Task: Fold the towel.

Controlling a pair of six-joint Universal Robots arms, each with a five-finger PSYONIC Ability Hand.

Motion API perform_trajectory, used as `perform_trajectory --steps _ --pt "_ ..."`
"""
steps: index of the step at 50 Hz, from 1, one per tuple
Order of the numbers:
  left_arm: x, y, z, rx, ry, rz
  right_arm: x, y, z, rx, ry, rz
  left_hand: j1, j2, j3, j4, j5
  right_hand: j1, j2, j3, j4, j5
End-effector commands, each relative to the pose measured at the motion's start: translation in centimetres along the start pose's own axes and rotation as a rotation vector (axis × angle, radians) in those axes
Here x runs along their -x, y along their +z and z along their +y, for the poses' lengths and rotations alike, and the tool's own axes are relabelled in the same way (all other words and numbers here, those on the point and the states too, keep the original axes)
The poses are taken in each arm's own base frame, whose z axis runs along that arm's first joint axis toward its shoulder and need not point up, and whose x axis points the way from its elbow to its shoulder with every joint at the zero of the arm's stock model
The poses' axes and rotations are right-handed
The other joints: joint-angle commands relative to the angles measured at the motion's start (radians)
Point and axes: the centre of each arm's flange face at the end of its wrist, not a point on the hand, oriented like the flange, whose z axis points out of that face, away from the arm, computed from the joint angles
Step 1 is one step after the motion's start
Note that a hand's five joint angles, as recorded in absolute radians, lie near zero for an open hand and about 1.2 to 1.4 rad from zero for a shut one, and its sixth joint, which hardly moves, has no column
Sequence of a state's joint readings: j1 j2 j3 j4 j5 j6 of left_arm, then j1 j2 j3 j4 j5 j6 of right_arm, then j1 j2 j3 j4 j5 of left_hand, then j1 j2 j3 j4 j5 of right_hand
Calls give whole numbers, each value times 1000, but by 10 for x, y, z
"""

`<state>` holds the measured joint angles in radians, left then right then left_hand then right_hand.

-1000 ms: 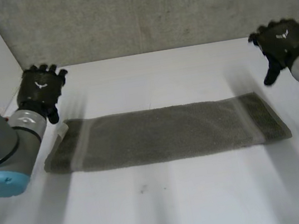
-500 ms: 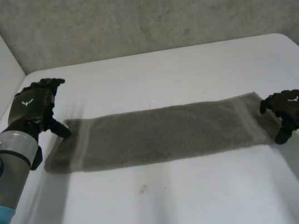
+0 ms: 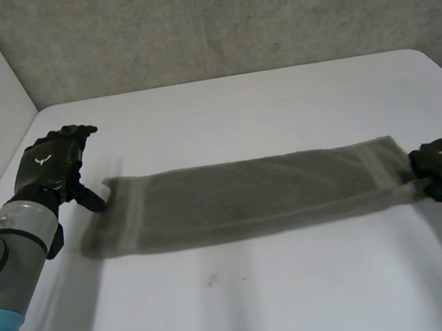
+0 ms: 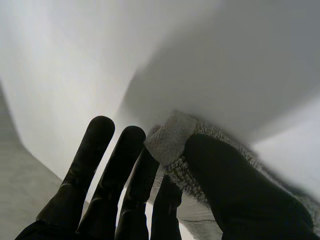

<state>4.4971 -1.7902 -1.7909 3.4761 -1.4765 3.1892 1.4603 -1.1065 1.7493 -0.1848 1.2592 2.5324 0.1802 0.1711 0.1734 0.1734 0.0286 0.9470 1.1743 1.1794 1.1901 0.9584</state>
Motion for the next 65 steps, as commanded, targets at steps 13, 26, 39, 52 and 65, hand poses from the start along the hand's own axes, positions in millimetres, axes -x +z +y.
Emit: perform_trajectory --steps 13,26,39,52,65 --pt "-1 -3 -3 -7 2 0 -95 -11 -35 -12 -146 388 1 10 8 8 -22 449 222 217 206 263" --pt "-2 -5 -4 -10 3 3 75 -59 -168 -510 -254 42 -2 7 5 5 -25 449 222 217 206 263" --pt "-4 -6 -2 -6 3 8 277 -84 -137 -646 -508 -453 -2 7 5 5 -25 449 222 217 206 263" --pt "-12 -6 0 1 5 34 296 -87 -120 -608 -509 -513 -2 7 5 5 -25 -772 -1000 -1005 -1016 -958" --pt "-81 -3 -9 -60 23 225 167 -82 -134 -366 -35 -355 16 25 23 23 -7 -772 -1000 -1005 -1016 -958"
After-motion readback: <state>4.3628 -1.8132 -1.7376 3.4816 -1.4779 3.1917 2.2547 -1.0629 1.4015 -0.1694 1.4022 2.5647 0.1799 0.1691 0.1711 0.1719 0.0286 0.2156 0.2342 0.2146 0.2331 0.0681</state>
